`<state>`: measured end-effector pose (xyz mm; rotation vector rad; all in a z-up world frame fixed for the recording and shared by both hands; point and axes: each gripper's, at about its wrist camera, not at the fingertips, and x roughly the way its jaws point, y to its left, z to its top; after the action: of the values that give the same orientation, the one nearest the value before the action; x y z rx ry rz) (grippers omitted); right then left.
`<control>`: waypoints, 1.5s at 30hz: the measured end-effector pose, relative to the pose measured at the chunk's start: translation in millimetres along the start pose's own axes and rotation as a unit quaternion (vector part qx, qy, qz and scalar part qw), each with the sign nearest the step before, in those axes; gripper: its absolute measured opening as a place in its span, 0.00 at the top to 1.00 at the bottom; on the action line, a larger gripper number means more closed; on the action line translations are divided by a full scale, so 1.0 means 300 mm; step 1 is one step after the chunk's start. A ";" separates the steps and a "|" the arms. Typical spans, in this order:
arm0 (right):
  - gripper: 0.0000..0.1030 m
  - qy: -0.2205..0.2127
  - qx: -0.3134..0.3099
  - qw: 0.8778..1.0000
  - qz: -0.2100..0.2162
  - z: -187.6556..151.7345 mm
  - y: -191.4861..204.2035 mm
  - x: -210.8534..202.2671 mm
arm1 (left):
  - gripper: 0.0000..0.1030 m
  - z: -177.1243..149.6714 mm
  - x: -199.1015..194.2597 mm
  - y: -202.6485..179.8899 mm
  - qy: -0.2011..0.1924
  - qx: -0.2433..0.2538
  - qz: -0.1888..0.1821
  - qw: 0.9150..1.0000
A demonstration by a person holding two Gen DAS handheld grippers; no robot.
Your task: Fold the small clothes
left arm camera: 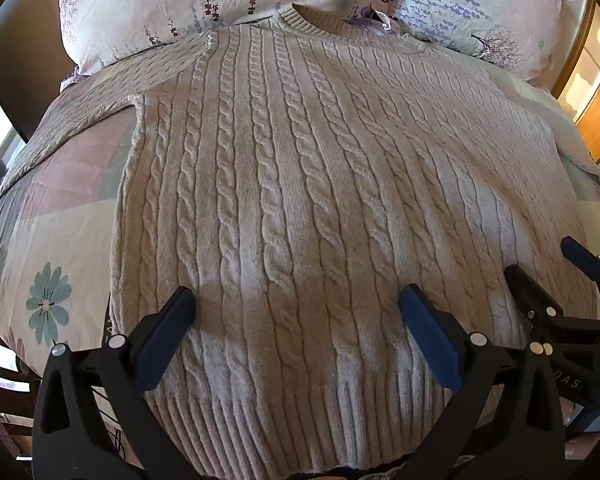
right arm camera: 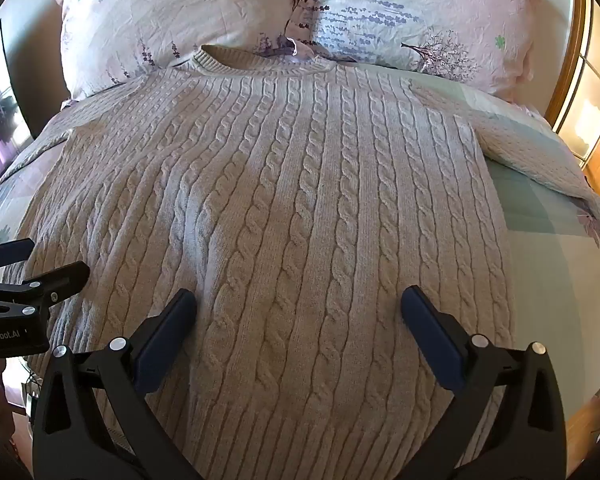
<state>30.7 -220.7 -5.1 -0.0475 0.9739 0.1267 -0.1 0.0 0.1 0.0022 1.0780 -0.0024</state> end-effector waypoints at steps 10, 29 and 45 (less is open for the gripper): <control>0.01 0.000 0.000 1.000 0.000 0.001 0.001 0.000 | 0.02 -0.001 0.000 0.000 0.001 0.001 0.001 1.000; 0.01 0.000 0.000 1.000 0.000 0.003 0.001 0.001 | 0.02 -0.013 0.001 0.001 -0.004 0.002 0.001 1.000; 0.01 0.000 0.000 1.000 -0.001 0.002 0.003 0.005 | 0.02 -0.011 0.000 0.000 -0.004 0.002 0.002 1.000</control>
<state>31.9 -219.6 -5.8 -0.0484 0.9745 0.1259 -3.0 -0.1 -1.4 0.0084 1.0704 -0.0019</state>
